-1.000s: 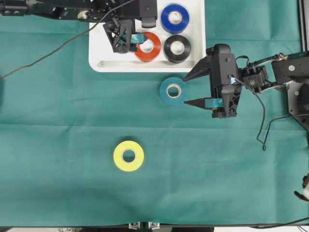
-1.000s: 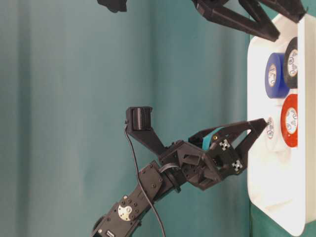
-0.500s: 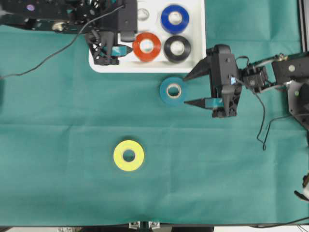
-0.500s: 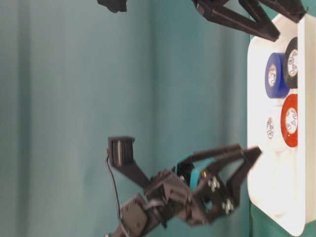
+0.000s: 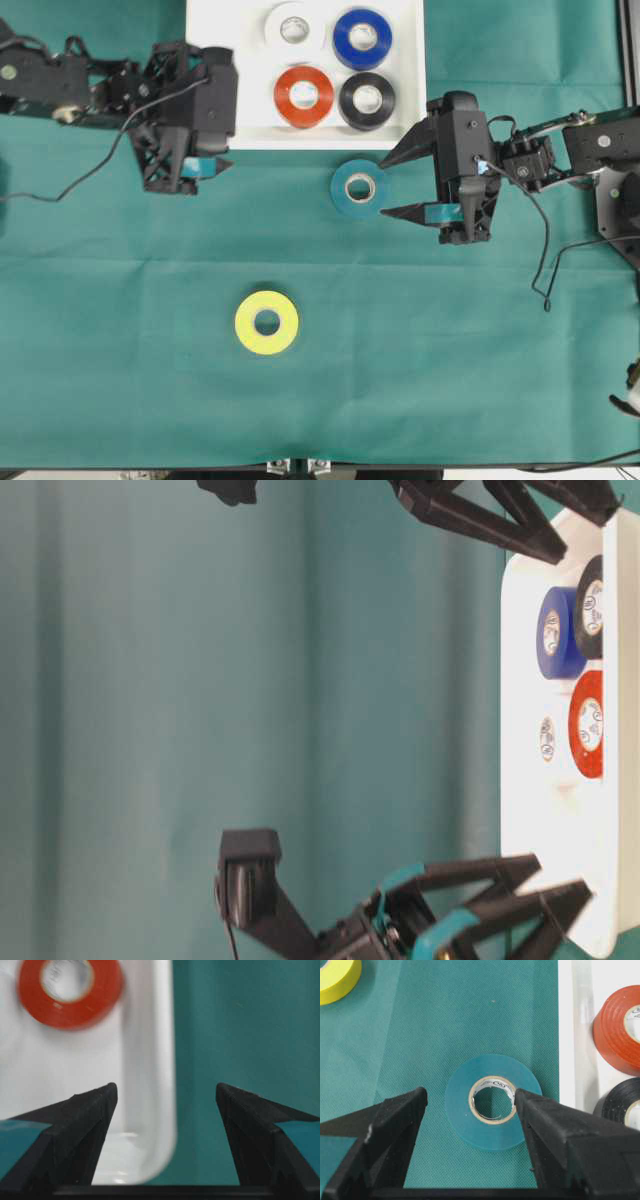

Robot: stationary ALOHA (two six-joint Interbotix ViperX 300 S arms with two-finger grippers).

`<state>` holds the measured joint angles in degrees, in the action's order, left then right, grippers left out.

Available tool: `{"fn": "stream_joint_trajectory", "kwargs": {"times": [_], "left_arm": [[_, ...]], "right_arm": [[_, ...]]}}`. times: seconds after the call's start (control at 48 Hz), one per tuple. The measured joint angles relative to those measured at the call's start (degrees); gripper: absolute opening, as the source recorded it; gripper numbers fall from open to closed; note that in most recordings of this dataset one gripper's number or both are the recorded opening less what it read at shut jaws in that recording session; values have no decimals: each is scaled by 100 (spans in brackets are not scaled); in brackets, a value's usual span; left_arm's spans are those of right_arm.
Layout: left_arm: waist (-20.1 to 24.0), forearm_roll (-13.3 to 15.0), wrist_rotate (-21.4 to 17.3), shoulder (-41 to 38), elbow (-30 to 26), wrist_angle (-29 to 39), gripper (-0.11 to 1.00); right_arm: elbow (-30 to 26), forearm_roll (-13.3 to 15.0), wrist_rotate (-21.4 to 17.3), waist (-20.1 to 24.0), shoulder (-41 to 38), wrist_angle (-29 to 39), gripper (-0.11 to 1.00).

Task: Put the tape alternately from left to right into the white case.
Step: 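Release the white roll and withdraw the left gripper from the tray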

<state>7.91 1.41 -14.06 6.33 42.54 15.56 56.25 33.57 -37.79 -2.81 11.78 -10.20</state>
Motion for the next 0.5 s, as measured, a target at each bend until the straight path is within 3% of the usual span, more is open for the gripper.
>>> {"fn": "stream_joint_trajectory", "kwargs": {"times": [0.5], "left_arm": [[-580, 0, 229, 220, 290, -9, 91]], "right_arm": [[-79, 0, 0, 0, -185, -44, 78]]}}
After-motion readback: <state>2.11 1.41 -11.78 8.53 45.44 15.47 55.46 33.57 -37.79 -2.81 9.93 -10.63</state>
